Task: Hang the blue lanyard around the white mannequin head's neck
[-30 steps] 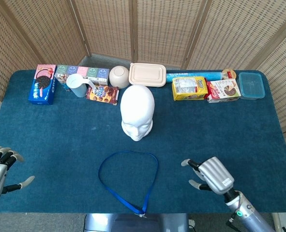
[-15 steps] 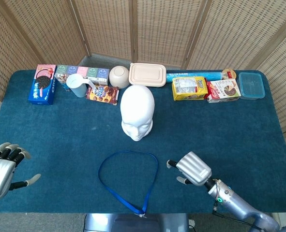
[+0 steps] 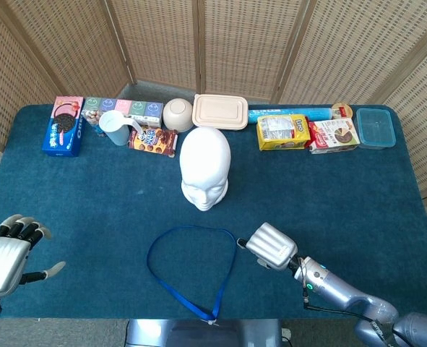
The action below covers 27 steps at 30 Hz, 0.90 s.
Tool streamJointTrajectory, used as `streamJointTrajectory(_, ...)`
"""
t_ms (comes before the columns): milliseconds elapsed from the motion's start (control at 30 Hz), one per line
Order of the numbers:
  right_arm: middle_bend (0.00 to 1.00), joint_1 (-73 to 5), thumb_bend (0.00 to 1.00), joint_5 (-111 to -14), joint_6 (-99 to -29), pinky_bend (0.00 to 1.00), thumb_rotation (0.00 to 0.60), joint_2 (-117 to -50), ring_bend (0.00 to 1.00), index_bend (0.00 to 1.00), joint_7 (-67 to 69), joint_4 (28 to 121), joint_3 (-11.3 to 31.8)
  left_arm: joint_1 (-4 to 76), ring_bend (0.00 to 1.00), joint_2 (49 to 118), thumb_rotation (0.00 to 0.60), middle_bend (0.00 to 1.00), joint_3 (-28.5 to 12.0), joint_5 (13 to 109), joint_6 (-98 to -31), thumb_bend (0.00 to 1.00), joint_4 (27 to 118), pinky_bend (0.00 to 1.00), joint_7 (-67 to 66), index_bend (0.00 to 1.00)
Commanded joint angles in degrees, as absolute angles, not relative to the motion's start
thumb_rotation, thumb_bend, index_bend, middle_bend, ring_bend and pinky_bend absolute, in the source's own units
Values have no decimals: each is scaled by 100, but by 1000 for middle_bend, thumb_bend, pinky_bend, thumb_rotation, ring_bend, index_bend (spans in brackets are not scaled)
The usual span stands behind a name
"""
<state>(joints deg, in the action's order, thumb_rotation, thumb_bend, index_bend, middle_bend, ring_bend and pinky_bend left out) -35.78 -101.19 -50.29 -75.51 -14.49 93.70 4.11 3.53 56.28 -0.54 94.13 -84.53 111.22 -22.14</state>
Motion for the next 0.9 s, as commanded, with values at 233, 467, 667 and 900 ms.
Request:
streamJointTrajectory(233, 939, -3869, 228, -9904, -4672, 1000, 600, -7642, 1000, 430, -1925, 9405, 418, 446, 258, 5642, 353, 395, -45, 9414, -8343, 72, 11097, 192, -2243, 425)
streamJointTrajectory(467, 936, -4166, 219, -9704, -4293, 1000, 600, -7670, 1000, 430, -2370, 9530, 460, 485, 258, 5671, 356, 395, -54, 9362, -8322, 72, 11054, 192, -2173, 425)
streamJointTrajectory(667, 934, -4298, 219, -9497, -4171, 1000, 600, -7781, 1000, 430, -2648, 9554, 447, 503, 258, 5696, 354, 395, -57, 9292, -8314, 73, 10980, 192, -2123, 425)
streamJointTrajectory(900, 934, -4452, 219, -9341, -4101, 1000, 600, -8016, 1000, 431, -2901, 9470, 438, 521, 258, 5732, 352, 395, -31, 9275, -8297, 73, 10894, 192, -2068, 425)
